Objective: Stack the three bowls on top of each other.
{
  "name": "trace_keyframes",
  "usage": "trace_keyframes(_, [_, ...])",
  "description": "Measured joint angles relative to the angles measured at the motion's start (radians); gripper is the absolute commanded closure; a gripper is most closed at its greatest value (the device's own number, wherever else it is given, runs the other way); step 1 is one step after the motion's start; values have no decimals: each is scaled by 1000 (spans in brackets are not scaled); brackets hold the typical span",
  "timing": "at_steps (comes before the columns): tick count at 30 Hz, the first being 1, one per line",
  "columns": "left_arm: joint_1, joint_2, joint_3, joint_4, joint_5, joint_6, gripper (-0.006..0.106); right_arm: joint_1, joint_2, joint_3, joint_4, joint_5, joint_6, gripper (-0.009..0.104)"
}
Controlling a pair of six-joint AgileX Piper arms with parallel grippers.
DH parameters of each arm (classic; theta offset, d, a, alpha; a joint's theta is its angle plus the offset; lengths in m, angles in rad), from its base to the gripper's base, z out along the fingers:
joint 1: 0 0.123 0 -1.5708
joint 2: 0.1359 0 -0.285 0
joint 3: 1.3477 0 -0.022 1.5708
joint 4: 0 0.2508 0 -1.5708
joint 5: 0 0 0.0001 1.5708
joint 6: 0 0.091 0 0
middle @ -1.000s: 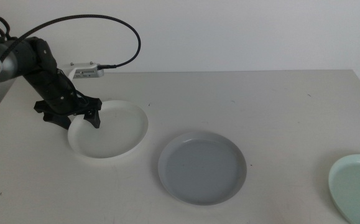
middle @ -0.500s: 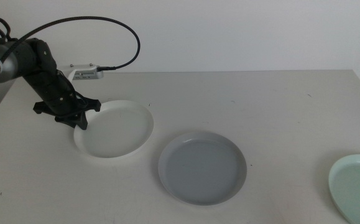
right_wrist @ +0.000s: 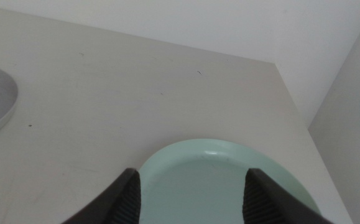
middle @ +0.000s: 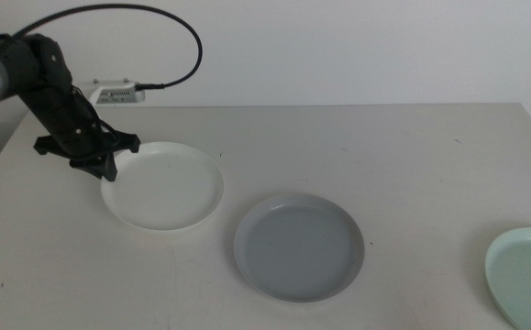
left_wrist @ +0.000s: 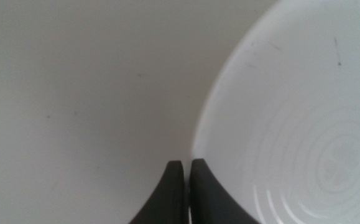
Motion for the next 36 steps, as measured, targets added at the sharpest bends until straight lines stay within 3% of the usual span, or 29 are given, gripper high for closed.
trace_keyframes(6, [0, -123, 47, 3, 27, -30, 100, 0, 0, 0, 0, 0, 0, 52])
trace_keyframes(17, [-17, -420, 293, -97, -22, -51, 100, 0, 0, 0, 0, 0, 0, 52])
trace_keyframes(36, [-402, -353, 300, -115, -134, -227, 100, 0, 0, 0, 0, 0, 0, 52])
